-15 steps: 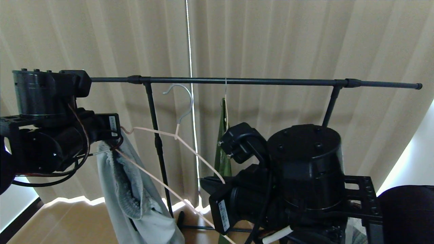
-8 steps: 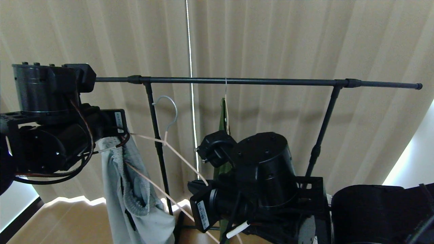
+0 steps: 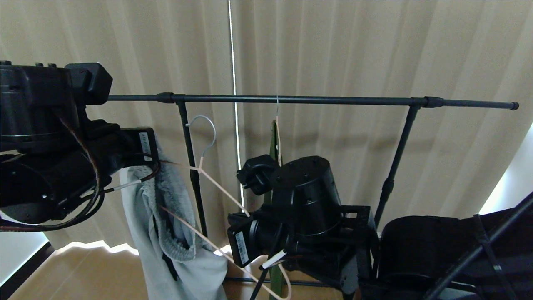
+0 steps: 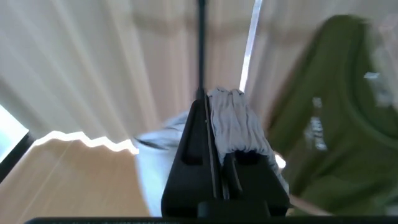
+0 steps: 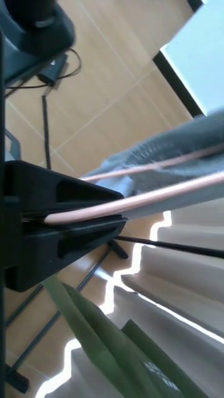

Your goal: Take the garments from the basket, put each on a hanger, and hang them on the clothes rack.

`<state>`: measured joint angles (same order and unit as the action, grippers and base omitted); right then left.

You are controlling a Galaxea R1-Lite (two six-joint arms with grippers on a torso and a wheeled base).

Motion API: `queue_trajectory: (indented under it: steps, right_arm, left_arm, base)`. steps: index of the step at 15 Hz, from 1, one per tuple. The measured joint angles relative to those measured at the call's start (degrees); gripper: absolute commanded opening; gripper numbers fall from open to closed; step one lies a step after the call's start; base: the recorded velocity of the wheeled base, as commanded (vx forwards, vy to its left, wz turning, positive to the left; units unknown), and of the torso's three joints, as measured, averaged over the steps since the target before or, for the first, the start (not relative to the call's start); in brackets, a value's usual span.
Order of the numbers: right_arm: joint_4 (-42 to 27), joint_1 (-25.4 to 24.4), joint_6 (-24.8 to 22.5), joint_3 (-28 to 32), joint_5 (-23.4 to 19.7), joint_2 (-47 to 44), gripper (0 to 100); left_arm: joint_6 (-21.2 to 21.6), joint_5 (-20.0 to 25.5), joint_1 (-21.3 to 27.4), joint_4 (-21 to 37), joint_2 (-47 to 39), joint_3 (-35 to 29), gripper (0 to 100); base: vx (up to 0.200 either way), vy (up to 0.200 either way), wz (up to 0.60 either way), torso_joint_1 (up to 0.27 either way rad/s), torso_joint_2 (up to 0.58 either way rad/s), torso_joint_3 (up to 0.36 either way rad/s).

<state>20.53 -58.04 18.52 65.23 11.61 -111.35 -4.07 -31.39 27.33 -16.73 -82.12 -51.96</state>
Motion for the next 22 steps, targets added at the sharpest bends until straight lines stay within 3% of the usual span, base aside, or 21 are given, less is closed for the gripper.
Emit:
queue_trajectory:
  steps: [9, 22]
  right_arm:
    - [0.0, 2.4, 0.0, 1.7, 0.0, -0.9, 0]
    - [0.0, 6.4, -0.3, 1.1, 0.2, 6.2, 0]
  left_arm:
    - [-0.8, 0.1, 14.7, 0.4, 2.8, 1.1, 0]
    - [-0.5, 0.8, 16.4, 0.1, 5.8, 7.7, 0]
  base:
    - [0.000, 0.000, 0.00, 0.000, 0.00, 0.000]
    - [0.000, 0.000, 0.00, 0.000, 0.00, 0.000]
